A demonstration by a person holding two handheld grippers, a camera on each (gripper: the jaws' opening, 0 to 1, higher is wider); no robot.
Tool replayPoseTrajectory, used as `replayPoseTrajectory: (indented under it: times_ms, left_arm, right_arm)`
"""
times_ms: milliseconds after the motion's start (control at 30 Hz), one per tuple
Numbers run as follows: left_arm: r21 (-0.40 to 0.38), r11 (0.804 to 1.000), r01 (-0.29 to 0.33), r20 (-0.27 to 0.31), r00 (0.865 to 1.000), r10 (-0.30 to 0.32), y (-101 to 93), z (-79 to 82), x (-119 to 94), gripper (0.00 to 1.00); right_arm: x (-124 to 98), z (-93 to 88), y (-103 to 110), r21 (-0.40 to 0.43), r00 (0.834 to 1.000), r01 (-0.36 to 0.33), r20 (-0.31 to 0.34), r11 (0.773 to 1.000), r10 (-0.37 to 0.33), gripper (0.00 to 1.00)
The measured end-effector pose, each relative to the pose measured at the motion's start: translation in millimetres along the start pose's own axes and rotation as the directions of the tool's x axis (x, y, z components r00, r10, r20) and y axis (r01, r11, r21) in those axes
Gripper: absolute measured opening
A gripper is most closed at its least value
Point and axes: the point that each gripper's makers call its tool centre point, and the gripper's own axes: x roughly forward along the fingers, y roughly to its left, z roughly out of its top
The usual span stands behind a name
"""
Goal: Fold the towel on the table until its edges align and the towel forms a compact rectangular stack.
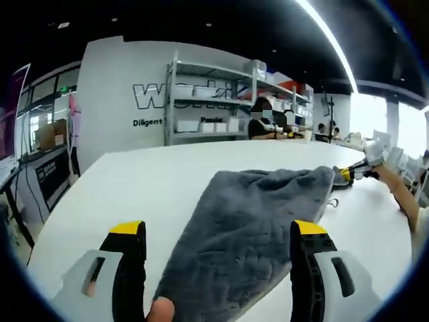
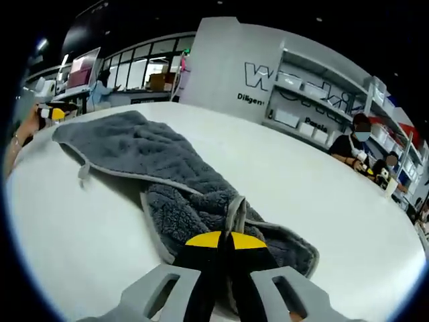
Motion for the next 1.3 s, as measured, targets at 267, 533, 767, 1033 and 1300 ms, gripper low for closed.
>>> replayPoseTrajectory:
  times_ms: [267, 533, 767, 1033, 1300]
  left_arm:
    - [0.184, 0.971, 0.151, -0.074, 0.987, -0.140, -43.5, -8.3, 10, 0.83]
    - [0.255, 0.914, 0.315, -0.116, 0.949, -0.294, -85.7, -17.3, 12, 0.59]
    - [0.348, 0.868, 0.354, -0.205, 0.932, -0.298, -96.7, -32.5, 19, 0.57]
    - [0.461, 0.827, 0.322, -0.260, 0.940, -0.221, -98.2, -48.0, 20, 0.48]
    - [0.547, 0.788, 0.283, -0.282, 0.948, -0.145, -89.1, -52.0, 27, 0.38]
  right_arm:
    - [0, 0.9, -1, -0.010, 1.000, 0.001, -0.001, 1.000, -0.001, 0.00]
    - [-1, 1.4, 1, -0.021, 1.000, 0.002, -0.002, 1.000, -0.002, 0.00]
    - [0, 1.9, 0, -0.021, 1.000, 0.001, -0.003, 1.000, -0.001, 0.00]
    - [-1, 1.8, 1, -0.019, 1.000, 0.000, -0.002, 1.000, 0.000, 0.00]
    - [-1, 1.8, 1, -0.018, 1.000, 0.000, -0.002, 1.000, 0.000, 0.00]
